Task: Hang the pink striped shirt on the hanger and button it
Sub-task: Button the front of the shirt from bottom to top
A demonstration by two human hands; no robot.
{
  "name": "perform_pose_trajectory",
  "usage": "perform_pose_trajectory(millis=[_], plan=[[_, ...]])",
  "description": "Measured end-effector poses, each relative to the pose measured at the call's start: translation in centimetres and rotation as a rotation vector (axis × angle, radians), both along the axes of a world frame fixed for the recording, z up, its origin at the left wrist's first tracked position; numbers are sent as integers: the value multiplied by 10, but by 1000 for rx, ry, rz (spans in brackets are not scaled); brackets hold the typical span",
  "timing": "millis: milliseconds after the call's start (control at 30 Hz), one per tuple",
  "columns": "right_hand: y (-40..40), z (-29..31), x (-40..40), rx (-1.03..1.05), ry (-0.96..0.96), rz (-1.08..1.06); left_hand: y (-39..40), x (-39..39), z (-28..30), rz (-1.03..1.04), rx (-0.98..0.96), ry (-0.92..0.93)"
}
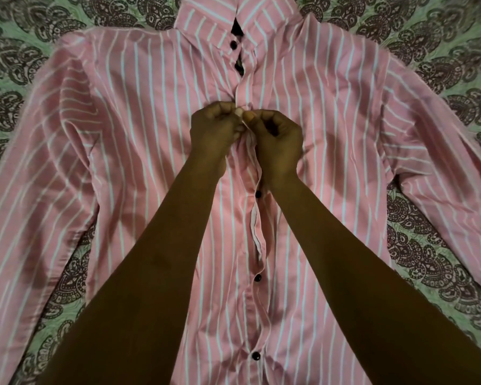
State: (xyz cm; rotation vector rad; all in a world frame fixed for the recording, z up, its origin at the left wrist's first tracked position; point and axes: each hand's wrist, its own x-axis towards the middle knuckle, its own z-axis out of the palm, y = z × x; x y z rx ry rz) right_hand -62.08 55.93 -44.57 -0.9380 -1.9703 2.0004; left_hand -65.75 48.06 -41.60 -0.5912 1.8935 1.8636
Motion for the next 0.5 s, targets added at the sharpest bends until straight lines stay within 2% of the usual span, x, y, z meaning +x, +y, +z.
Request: perform_pose_trajectory(millis=[133, 200, 267, 333, 500], plan=[[7, 5, -10, -198, -69, 1, -3, 0, -5, -22, -10, 53], [10, 14, -12, -326, -110, 18, -3, -1, -9, -120, -221, 210], [14, 15, -13, -359, -130, 46, -2, 0, -12, -248, -503, 394], [16, 17, -14, -312, -156, 81, -1, 0, -10, -272, -620, 470], [20, 11, -19, -16, -245, 197, -8, -11, -11, -273, -581, 396]])
